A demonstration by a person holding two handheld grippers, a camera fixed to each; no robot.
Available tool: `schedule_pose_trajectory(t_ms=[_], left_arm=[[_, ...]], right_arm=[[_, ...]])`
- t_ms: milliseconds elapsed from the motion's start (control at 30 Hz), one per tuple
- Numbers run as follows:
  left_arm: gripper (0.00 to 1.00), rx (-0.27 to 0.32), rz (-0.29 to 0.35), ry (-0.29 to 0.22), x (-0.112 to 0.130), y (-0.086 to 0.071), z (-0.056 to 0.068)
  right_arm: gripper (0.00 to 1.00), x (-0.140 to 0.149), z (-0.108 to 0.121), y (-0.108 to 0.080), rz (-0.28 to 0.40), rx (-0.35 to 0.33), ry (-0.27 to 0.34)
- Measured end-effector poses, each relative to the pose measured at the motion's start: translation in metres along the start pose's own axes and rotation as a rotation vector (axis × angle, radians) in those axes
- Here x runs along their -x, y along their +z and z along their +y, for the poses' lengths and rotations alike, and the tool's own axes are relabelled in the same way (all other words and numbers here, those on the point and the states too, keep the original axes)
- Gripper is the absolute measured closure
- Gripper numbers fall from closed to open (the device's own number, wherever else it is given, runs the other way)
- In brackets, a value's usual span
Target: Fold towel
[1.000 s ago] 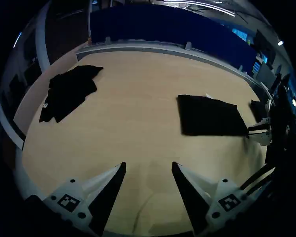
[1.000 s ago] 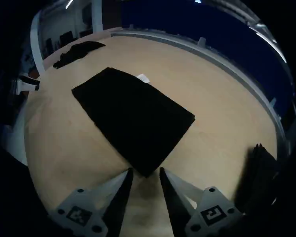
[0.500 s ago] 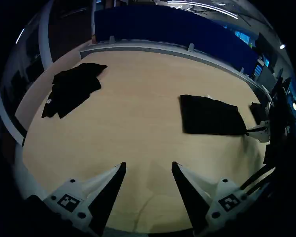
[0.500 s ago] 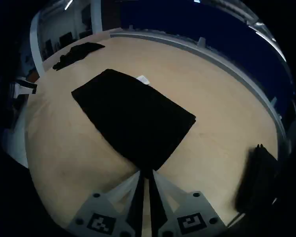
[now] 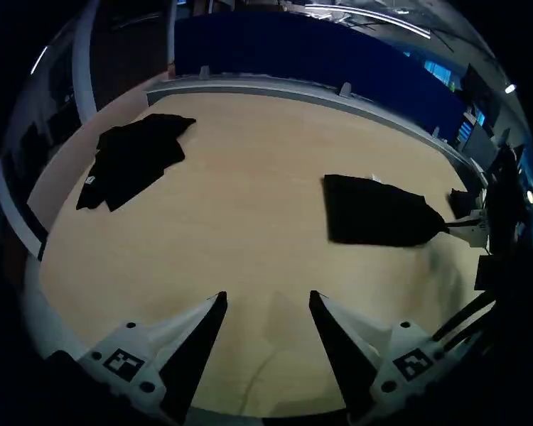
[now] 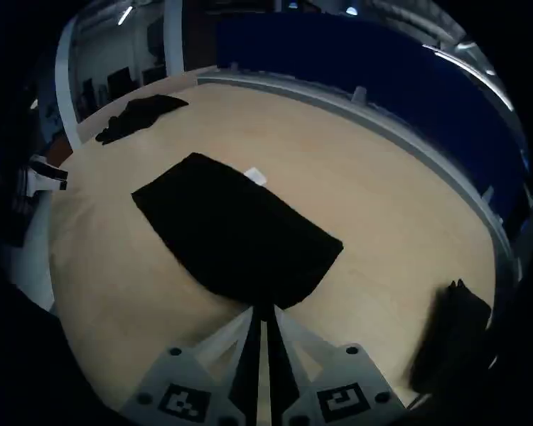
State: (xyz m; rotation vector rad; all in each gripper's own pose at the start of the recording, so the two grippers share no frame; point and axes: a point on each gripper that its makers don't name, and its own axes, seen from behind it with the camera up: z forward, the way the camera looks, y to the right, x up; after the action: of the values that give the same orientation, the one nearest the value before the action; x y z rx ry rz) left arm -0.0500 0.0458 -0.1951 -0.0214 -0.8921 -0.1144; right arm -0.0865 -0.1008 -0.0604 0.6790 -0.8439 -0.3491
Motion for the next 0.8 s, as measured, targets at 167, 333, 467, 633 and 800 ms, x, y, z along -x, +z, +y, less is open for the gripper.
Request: schedule_pose_trajectory(t_ms=[167, 333, 467, 633, 800], left_arm=[[0.15, 0.008, 0.013, -0.016, -0.003, -0.005, 0.001], [0.15, 0.018, 0.024, -0.037, -0.005, -0.012, 0.002], [0.15, 0.021, 0.034, -0.055, -0.005, -0.017, 0.0], [0.15, 0.017, 0.043, -0.076, -0.002, -0.022, -0.006], [0.15, 0.0, 0.059, -0.09, -0.001, -0.028, -0.017]], right_arm=[[0.95, -0.034, -0.003, -0.003, 0.037, -0.004, -0.032], [0.95, -0.069, -0.012, -0.002, 0.069, -0.015, -0.079], [0.95, -0.094, -0.023, 0.002, 0.085, -0.031, -0.121], [0.95, -0.113, -0.037, 0.01, 0.09, -0.053, -0.162], [0.95, -0.135, -0.058, 0.018, 0.1, -0.086, -0.216]])
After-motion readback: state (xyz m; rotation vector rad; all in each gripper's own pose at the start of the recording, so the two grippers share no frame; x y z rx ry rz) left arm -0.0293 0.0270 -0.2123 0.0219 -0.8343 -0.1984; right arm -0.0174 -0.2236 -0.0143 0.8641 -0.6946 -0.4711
